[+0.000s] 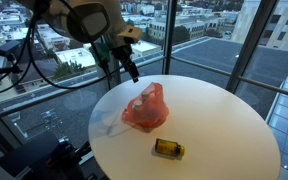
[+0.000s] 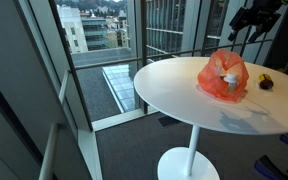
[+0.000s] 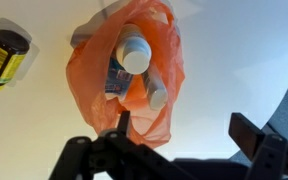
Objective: Put the brown bottle inside plastic bag
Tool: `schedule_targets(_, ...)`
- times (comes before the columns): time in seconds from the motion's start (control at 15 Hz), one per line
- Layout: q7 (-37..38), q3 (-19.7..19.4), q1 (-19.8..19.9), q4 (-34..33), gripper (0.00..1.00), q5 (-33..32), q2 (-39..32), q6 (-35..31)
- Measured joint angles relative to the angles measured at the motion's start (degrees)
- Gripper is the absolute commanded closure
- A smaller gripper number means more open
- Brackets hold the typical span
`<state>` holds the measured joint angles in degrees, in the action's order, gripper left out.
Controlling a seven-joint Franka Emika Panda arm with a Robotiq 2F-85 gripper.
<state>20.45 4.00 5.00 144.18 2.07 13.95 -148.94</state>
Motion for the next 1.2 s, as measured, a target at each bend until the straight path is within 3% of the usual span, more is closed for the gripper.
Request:
schedule_targets(0.2, 5.56, -0.32, 2.69, -3.65, 0.0, -3.4, -3.08, 4.0)
schedule_targets(0.6, 13.36, -3.27, 3.48, -10.5, 0.0, -4.66, -8.24, 13.17)
schedule_targets(1.2, 15.13, -11.17, 5.3, -12.28, 0.0, -5.14, -13.26, 11.91)
